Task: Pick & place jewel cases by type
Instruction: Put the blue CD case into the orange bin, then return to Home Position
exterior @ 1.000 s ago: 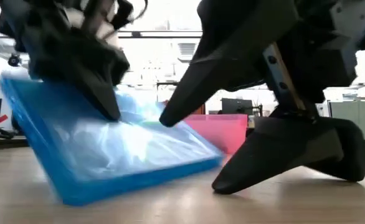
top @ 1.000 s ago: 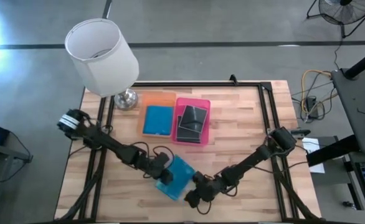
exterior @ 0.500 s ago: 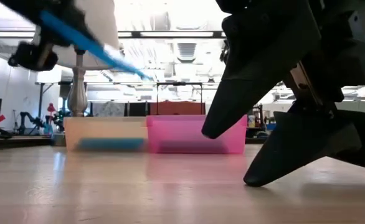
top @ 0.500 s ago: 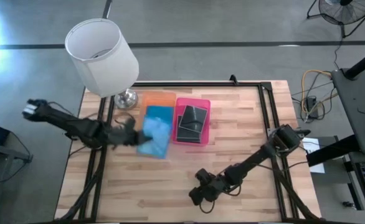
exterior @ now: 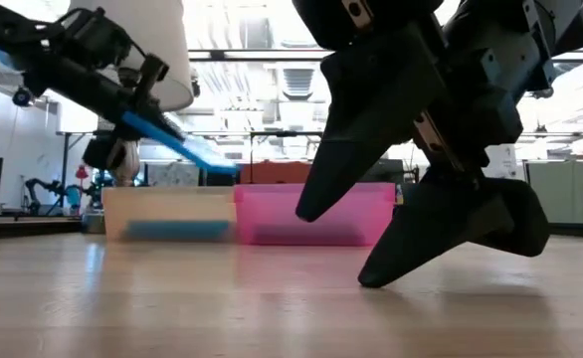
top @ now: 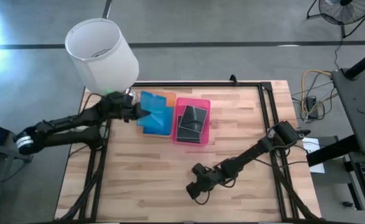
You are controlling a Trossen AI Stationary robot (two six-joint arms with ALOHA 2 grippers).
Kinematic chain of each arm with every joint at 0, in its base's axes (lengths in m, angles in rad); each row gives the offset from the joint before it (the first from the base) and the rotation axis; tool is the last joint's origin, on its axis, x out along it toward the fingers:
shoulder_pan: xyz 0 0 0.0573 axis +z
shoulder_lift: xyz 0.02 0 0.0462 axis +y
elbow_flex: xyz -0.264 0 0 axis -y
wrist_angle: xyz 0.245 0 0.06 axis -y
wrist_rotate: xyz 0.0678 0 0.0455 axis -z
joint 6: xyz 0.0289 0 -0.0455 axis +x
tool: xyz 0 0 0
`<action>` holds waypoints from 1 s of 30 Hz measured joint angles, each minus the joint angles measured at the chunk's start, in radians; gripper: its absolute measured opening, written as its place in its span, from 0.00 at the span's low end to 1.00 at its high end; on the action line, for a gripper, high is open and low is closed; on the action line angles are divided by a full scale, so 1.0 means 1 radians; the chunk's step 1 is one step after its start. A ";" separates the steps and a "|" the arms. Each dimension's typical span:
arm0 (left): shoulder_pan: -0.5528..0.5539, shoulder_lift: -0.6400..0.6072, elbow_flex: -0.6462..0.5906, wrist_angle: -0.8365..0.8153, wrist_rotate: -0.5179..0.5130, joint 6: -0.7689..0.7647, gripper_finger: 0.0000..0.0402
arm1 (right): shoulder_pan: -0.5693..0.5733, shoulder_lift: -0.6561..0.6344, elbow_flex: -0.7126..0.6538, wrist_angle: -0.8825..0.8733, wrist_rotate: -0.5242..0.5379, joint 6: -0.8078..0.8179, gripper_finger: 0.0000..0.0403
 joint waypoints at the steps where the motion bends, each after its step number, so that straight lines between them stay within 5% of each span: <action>1: 0.017 0.007 0.014 0.000 0.020 0.020 0.02 | 0.000 0.000 0.000 0.000 0.000 0.008 0.58; 11: 0.053 0.255 0.036 0.050 0.115 0.095 0.28 | -0.017 -0.001 -0.004 0.003 -0.004 0.020 0.58; 17: 0.053 0.230 0.113 0.121 0.133 0.140 0.32 | -0.019 -0.001 -0.004 0.002 -0.011 0.024 0.58; 20: 0.043 0.181 0.193 -0.134 0.096 0.197 0.32 | -0.020 -0.001 -0.004 0.002 -0.023 0.014 0.58; 25: -0.077 0.110 0.282 -0.642 -0.177 0.196 0.32 | -0.020 -0.002 -0.005 0.000 -0.025 -0.015 0.58; 30: -0.365 0.007 0.316 -0.735 -0.327 -0.009 0.31 | -0.020 -0.002 -0.005 -0.009 -0.027 -0.038 0.58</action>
